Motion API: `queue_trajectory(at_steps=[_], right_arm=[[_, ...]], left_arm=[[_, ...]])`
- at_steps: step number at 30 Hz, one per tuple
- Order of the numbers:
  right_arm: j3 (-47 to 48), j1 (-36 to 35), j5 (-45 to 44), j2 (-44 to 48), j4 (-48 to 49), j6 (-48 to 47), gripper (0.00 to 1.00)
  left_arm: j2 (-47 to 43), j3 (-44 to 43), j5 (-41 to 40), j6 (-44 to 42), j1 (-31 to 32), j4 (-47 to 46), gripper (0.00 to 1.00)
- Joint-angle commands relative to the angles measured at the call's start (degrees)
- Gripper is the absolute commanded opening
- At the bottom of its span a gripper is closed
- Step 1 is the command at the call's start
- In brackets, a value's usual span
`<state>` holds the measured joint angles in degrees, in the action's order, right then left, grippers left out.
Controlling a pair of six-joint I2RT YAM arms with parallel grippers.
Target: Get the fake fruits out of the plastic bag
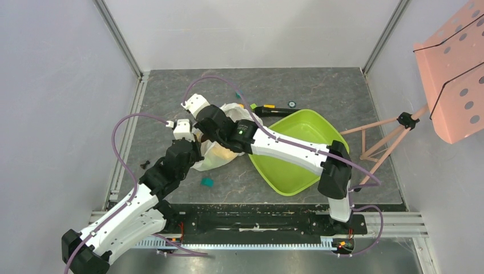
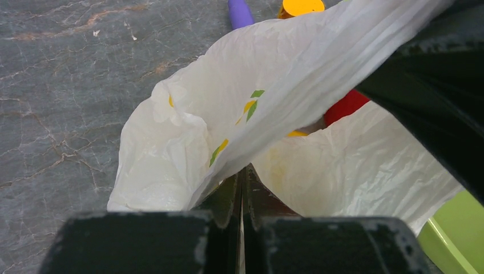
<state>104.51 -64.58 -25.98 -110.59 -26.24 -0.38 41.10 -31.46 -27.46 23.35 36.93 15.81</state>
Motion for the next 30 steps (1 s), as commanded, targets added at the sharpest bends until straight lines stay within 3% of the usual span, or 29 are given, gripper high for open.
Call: queue_trajectory(at_steps=[1,6,15,23,30], right_arm=[[-1.5,2.9,6.0,-0.7,3.1,3.0,0.0],[-2.6,5.6,6.6,-1.3,2.8,4.0,0.0],[-18.4,7.7,3.8,8.1,4.3,8.6,0.0],[-33.6,7.2,13.1,16.3,12.5,11.7,0.0],[-38.7,3.2,15.3,17.0,15.8,11.5,0.0]], left_arm=[[0.1,0.2,-1.0,2.9,-0.3,-1.8,0.02],[0.3,-0.1,-0.9,3.0,-0.6,-1.6,0.02],[1.0,-0.1,-0.9,3.3,-1.0,-1.1,0.02],[1.8,-0.3,-1.2,3.3,-1.3,-1.2,0.02],[1.7,-0.7,2.3,1.9,-1.3,-3.8,0.02]])
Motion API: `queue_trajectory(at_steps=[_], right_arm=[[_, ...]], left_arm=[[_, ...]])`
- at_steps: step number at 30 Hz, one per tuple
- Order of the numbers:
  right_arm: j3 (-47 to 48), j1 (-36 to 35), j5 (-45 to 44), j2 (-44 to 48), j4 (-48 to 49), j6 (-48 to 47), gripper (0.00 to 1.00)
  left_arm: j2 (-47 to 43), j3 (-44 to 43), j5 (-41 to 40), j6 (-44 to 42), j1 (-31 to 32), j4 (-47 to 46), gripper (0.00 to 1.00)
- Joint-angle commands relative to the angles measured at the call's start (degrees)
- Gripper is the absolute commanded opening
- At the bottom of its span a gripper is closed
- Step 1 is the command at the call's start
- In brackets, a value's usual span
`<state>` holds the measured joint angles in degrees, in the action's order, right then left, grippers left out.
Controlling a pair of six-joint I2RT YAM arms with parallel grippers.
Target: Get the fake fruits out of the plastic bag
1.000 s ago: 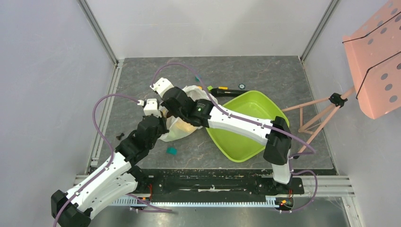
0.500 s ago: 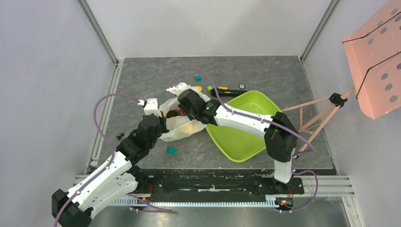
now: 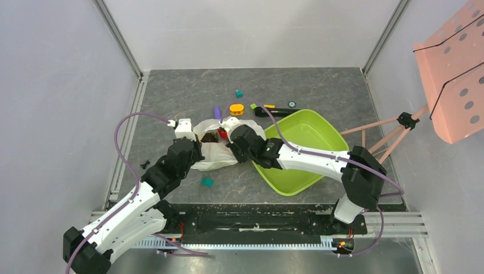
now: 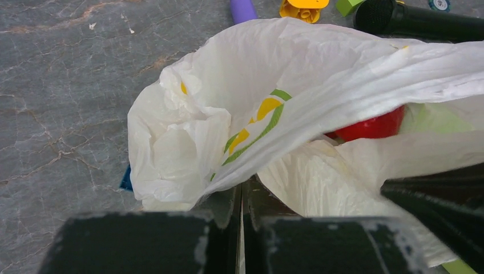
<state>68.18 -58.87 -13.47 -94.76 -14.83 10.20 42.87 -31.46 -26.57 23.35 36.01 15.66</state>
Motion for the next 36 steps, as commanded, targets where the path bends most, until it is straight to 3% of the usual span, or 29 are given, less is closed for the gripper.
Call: queue_trajectory(at_steps=[1,12,26,36], right_arm=[[-3.4,-3.2,2.8,1.2,5.2,1.0,0.0],[-16.5,-5.0,4.9,1.6,17.3,8.4,0.0],[-21.1,-6.2,10.2,0.7,24.5,13.3,0.0],[-20.6,-6.2,9.9,5.8,25.6,14.0,0.0]], left_arm=[[-0.1,-0.6,1.8,1.8,-0.4,-4.0,0.02],[-2.3,-0.1,7.3,2.4,-0.4,-6.2,0.02],[2.0,4.8,21.3,6.7,-0.1,-17.8,0.02],[7.5,8.1,13.3,7.6,0.6,-20.9,0.02]])
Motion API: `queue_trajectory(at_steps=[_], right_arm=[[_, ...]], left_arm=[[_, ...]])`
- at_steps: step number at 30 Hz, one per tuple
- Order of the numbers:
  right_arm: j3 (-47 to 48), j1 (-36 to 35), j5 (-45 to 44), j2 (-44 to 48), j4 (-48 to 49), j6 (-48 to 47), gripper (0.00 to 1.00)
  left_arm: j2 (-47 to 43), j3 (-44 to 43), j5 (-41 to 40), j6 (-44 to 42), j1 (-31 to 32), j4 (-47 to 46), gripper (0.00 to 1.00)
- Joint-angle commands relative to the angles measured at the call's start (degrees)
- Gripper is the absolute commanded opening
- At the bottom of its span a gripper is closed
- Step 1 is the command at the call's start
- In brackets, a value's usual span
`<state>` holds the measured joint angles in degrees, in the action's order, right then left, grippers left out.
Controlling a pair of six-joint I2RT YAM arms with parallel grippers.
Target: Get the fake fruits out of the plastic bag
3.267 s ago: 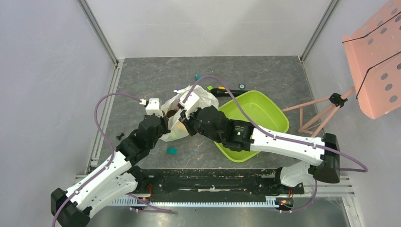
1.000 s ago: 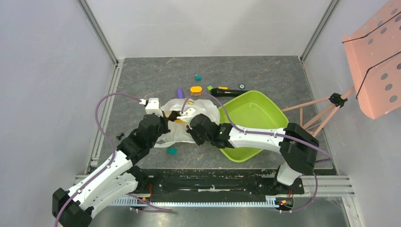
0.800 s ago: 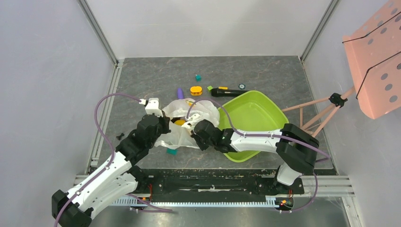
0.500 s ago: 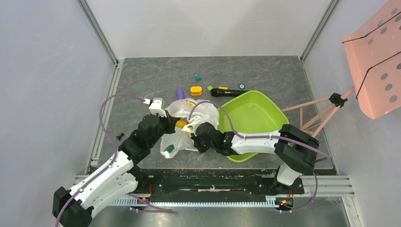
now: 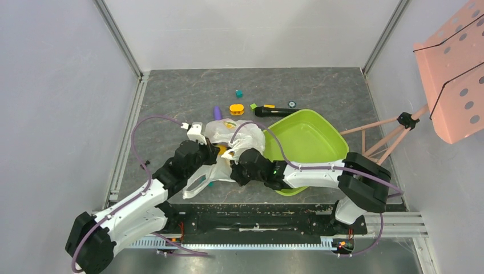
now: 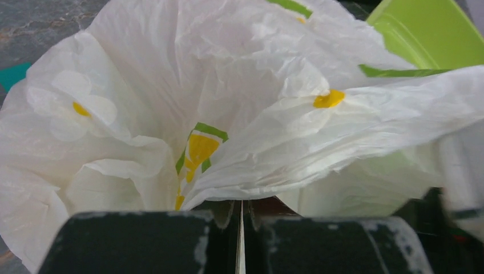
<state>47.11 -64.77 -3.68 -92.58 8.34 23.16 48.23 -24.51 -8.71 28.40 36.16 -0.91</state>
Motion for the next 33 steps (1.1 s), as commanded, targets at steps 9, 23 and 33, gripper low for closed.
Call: queue_trajectory(at_steps=[9,23,33], right_arm=[[3.4,-0.2,-5.0,6.2,-0.3,-1.2,0.02],[18.1,3.4,-4.5,-3.4,-3.9,-6.4,0.16],[23.2,7.0,1.7,-10.8,-6.2,-10.1,0.44]], left_arm=[[6.1,3.7,-10.8,4.8,0.8,-2.5,0.02],[5.8,4.9,-10.0,7.4,0.9,3.2,0.02],[3.4,8.0,-7.1,10.1,0.9,3.4,0.02]])
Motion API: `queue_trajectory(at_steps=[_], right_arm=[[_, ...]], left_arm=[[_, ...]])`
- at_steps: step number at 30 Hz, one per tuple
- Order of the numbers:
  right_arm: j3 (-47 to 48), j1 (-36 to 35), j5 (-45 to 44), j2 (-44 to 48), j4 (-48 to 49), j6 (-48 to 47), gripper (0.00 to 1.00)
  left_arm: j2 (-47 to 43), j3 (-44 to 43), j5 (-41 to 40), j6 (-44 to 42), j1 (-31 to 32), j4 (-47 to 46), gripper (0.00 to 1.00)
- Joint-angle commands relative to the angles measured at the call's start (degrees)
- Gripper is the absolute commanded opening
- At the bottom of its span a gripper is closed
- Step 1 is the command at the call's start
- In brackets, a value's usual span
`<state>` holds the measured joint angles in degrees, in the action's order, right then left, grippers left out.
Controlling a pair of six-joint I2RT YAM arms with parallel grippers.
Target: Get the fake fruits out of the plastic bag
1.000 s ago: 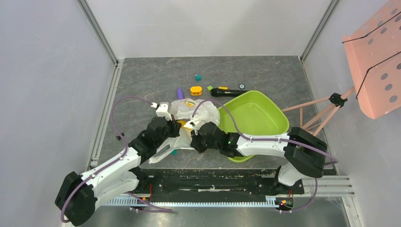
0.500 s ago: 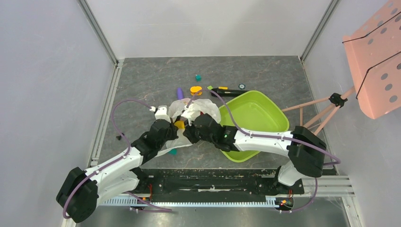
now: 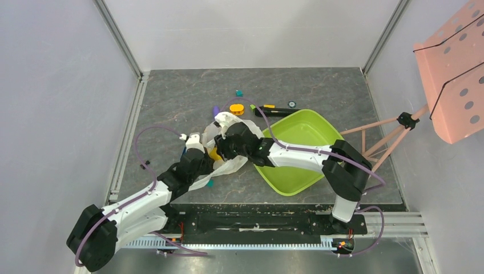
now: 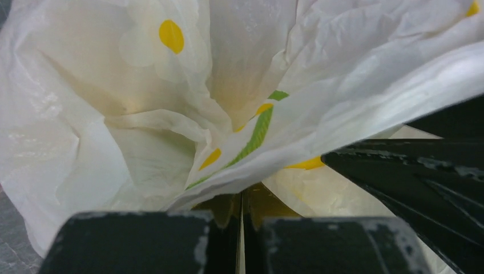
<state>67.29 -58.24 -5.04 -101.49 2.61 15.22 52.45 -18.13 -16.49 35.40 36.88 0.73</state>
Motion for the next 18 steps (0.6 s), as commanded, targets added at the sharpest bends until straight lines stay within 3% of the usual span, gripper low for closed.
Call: queue_trajectory(at_steps=[1,9,18], right_arm=[[3.3,0.6,3.8,-2.3,-0.5,-2.2,0.47],[3.4,0.7,8.3,-5.8,1.5,-1.7,0.63],[5.6,0.7,7.3,-10.9,1.2,-1.7,0.61]], left_arm=[[-1.0,1.8,0.8,3.2,0.1,1.9,0.02],[-0.8,2.4,1.3,4.5,0.1,2.8,0.02],[-2.8,3.6,1.0,5.3,0.2,3.5,0.02]])
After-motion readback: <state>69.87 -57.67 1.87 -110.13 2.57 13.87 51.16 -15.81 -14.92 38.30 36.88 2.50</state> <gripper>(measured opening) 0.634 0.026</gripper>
